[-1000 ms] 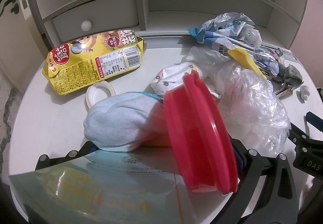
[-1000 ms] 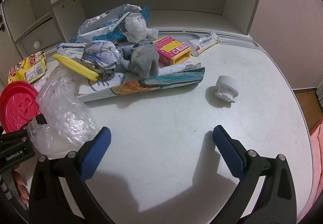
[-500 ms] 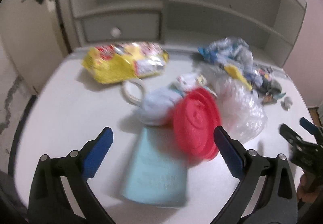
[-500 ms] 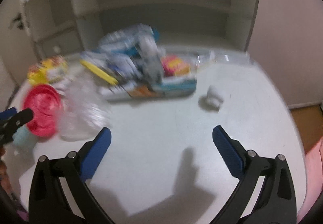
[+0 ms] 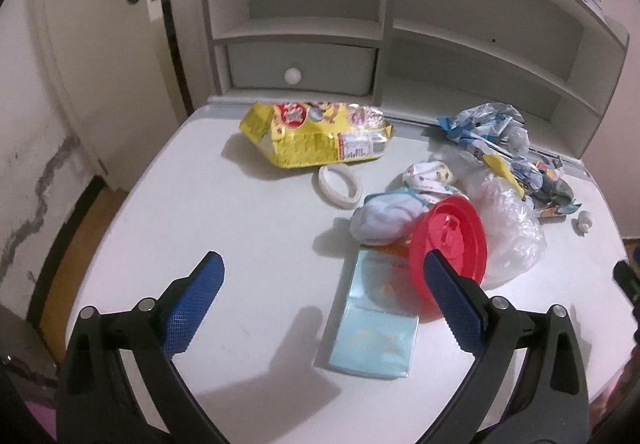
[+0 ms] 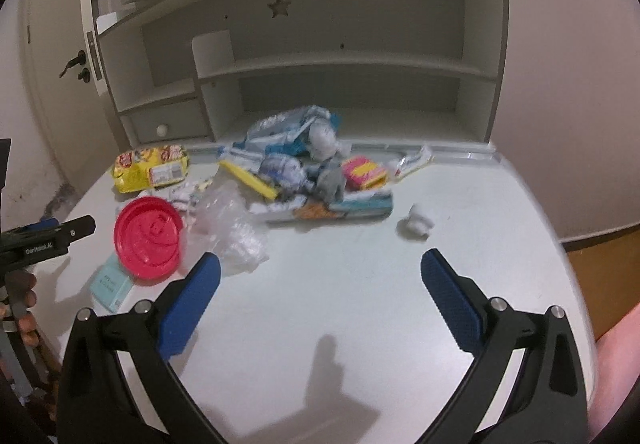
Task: Collect trash
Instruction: 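Move both tools toward the cigarette box and red lid on the desk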
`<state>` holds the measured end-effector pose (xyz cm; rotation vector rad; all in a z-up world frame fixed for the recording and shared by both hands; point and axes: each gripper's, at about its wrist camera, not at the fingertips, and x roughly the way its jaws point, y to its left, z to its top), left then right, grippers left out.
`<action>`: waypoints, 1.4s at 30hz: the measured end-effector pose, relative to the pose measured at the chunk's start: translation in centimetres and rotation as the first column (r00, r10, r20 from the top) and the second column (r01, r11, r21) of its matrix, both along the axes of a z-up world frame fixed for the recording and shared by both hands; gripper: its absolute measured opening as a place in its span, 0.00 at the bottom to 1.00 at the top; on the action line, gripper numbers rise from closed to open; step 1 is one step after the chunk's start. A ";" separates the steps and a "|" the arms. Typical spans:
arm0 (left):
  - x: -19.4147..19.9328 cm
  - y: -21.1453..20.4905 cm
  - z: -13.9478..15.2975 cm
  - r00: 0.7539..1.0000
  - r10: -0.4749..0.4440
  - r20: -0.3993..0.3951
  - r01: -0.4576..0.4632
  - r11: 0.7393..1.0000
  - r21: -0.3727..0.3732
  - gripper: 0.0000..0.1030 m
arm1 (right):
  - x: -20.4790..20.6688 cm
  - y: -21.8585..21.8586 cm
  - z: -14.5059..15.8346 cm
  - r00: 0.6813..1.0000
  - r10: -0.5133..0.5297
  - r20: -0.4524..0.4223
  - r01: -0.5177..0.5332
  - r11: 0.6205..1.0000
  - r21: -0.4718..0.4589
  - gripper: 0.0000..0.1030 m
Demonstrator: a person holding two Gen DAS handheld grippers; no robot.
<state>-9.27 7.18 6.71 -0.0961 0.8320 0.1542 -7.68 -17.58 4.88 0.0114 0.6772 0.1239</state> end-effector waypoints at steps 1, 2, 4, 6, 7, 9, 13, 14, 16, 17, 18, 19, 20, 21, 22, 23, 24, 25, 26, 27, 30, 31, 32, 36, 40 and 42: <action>-0.2 0.1 0.0 1.000 0.004 -0.002 -0.004 1.000 0.001 0.94 | -0.1 0.1 -0.2 1.000 0.000 -0.005 0.000 1.000 0.001 0.94; -0.3 0.2 0.0 1.000 0.007 -0.001 -0.007 1.000 0.005 0.94 | -0.3 0.3 -0.4 1.000 -0.002 -0.007 0.002 1.000 -0.001 0.94; -0.7 0.5 0.0 1.000 0.012 0.009 -0.012 1.000 0.018 0.94 | -0.3 0.5 -0.7 1.000 -0.012 -0.008 0.012 1.000 -0.005 0.94; -1.0 0.7 0.0 1.000 0.025 0.015 -0.026 0.999 0.033 0.94 | -0.1 0.9 -1.2 1.000 -0.016 -0.022 0.016 1.000 0.016 0.94; -1.1 0.9 -0.1 0.999 0.030 0.014 -0.030 0.999 0.034 0.94 | 0.0 1.0 -1.4 0.999 -0.012 -0.030 0.013 1.000 0.027 0.94; -1.2 1.2 -0.2 0.999 0.037 0.011 -0.037 0.999 0.032 0.94 | 0.3 1.7 -1.6 0.999 0.011 -0.043 -0.009 0.999 0.050 0.94; -1.5 1.7 -0.3 0.999 0.054 0.004 -0.054 0.998 0.038 0.94 | 0.7 3.2 -1.7 0.999 0.037 -0.036 -0.036 0.999 0.030 0.94; -1.5 1.8 -0.3 0.998 0.060 0.004 -0.060 0.997 0.042 0.94 | 0.9 3.4 -1.6 0.999 0.041 -0.036 -0.040 0.999 0.033 0.94; -1.5 1.9 -0.3 0.997 0.073 0.002 -0.073 0.996 0.051 0.94 | 1.5 3.8 -1.3 0.998 0.051 -0.034 -0.049 0.997 0.054 0.94; -1.5 2.0 -0.3 0.997 0.077 0.002 -0.077 0.996 0.053 0.94 | 1.6 3.9 -1.2 0.998 0.054 -0.029 -0.052 0.997 0.059 0.94; -1.6 2.1 -0.3 0.997 0.079 0.001 -0.079 0.995 0.054 0.94 | 1.7 4.2 -1.0 0.998 0.055 -0.018 -0.054 0.997 0.059 0.94; -1.7 2.2 -0.3 0.997 0.081 0.002 -0.081 0.995 0.056 0.94 | 1.7 4.5 -0.8 0.998 0.056 -0.009 -0.055 0.997 0.054 0.94; -1.8 2.3 -0.3 0.997 0.083 0.001 -0.083 0.995 0.058 0.94 | 1.8 4.7 -0.8 0.998 0.059 -0.004 -0.058 0.997 0.048 0.94; -1.9 2.4 -0.3 0.996 0.086 0.001 -0.086 0.994 0.062 0.94 | 1.9 5.0 -0.8 0.998 0.064 -0.005 -0.063 0.997 0.042 0.94; -1.9 2.5 -0.3 0.996 0.088 0.001 -0.088 0.994 0.065 0.94 | 2.1 5.3 -0.8 0.998 0.068 -0.012 -0.068 0.997 0.042 0.94; -1.9 2.7 -0.4 0.996 0.092 0.000 -0.092 0.993 0.068 0.94 | 2.3 5.6 -0.9 0.997 0.079 -0.021 -0.078 0.996 0.051 0.94; -1.9 2.8 -0.5 0.995 0.099 -0.005 -0.099 0.993 0.067 0.94 | 2.4 5.8 -0.9 0.996 0.085 -0.024 -0.084 0.995 0.058 0.94; -1.9 3.0 -0.6 0.994 0.107 -0.009 -0.106 0.992 0.062 0.94 | 2.4 6.1 -0.8 0.995 0.093 -0.025 -0.092 0.994 0.064 0.94; -1.8 3.1 -0.6 0.994 0.110 -0.012 -0.109 0.992 0.057 0.94 | 2.3 6.4 -0.7 0.995 0.101 -0.023 -0.099 0.993 0.064 0.94; -1.9 3.3 -0.6 0.993 0.114 -0.014 -0.113 0.992 0.051 0.94 | 2.2 6.7 -0.6 0.994 0.110 -0.019 -0.109 0.992 0.059 0.94; -2.1 3.7 -0.8 0.992 0.123 -0.016 -0.122 0.991 0.053 0.94 | 2.1 7.5 -0.6 0.992 0.126 -0.016 -0.125 0.992 0.030 0.94; -2.1 3.8 -0.8 0.992 0.126 -0.017 -0.125 0.991 0.054 0.94 | 2.1 7.7 -0.6 0.992 0.128 -0.018 -0.127 0.992 0.026 0.94; -2.1 3.9 -0.9 0.992 0.128 -0.018 -0.127 0.990 0.053 0.94 | 2.1 7.7 -0.7 0.992 0.128 -0.019 -0.128 0.991 0.024 0.94; -2.2 4.2 -0.9 0.991 0.132 -0.019 -0.132 0.991 0.035 0.94 | 1.9 8.1 -0.8 0.992 0.129 -0.013 -0.130 0.991 -0.018 0.94; -2.3 4.2 -0.9 0.991 0.133 -0.019 -0.132 0.991 0.034 0.94 | 1.7 8.1 -0.8 0.991 0.133 -0.013 -0.133 0.991 -0.012 0.94; -2.4 4.2 -0.8 0.991 0.131 -0.019 -0.131 0.991 0.033 0.94 | 1.6 8.1 -0.7 0.991 0.133 -0.009 -0.133 0.991 -0.015 0.94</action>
